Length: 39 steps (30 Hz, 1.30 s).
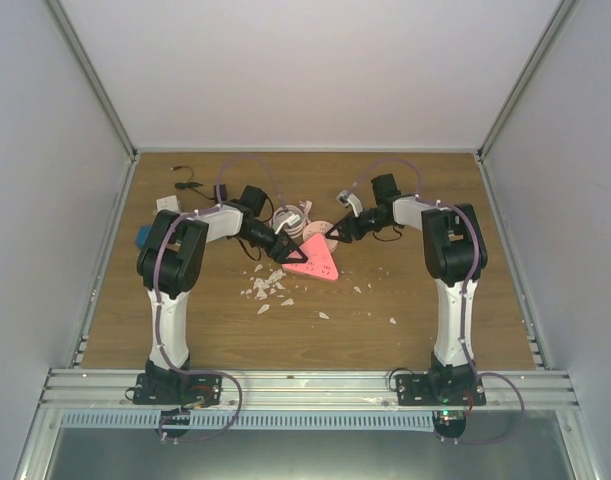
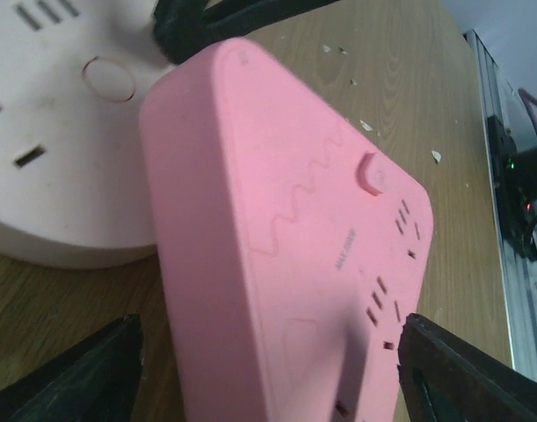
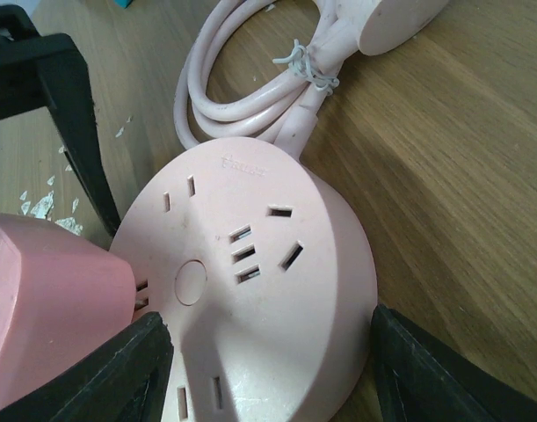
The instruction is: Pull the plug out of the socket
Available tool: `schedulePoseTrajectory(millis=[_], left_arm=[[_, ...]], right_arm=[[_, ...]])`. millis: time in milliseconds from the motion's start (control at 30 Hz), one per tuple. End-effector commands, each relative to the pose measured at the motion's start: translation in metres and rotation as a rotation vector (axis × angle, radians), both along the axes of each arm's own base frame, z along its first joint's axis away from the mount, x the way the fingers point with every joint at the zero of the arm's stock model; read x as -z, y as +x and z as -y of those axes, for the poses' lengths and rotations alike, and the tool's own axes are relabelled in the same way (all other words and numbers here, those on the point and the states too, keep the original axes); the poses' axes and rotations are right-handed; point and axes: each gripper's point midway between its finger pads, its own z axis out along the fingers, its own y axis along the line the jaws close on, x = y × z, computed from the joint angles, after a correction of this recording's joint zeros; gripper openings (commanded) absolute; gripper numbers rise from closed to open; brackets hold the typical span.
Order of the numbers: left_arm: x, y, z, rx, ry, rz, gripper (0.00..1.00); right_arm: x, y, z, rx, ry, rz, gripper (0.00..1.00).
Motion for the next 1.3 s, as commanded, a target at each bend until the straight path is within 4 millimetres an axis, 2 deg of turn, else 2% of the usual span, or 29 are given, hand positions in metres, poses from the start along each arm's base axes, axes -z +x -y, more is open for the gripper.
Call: schedulePoseTrajectory(millis=[0,133,300,600,700,800,1100,1267], left_arm=[[0.013,0.003,0.003,-0.028,0.002,-0.019,0.80],[0.012,-0.002,0.006,-0.004,-0.031,-0.055,0.71],[0.009,-0.007,0.010,0.015,-0.077,-0.106,0.54],[0.006,-0.008,0.009,0.020,-0.084,-0.046,0.32],[0.005,-0.009,0.008,0.025,-0.092,-0.044,0.25],[0.000,-0.011,0.009,0.035,-0.109,-0.037,0.20],[-0.016,-0.013,0.009,0.058,-0.109,0.082,0.06],[-0.020,-0.016,0.010,0.070,-0.101,0.141,0.03]], right_arm=[[0.021,-0.011,-0.003,-0.024,-0.030,-0.056,0.63],[0.023,-0.013,-0.005,-0.030,-0.031,-0.065,0.63],[0.028,-0.018,-0.007,-0.036,-0.032,-0.086,0.64],[0.037,-0.023,-0.008,-0.031,-0.052,-0.118,0.63],[0.039,-0.023,-0.007,-0.023,-0.063,-0.122,0.59],[0.040,-0.022,-0.006,-0.018,-0.070,-0.126,0.55],[0.048,-0.021,-0.003,0.005,-0.103,-0.141,0.51],[0.052,-0.021,-0.001,0.016,-0.131,-0.147,0.48]])
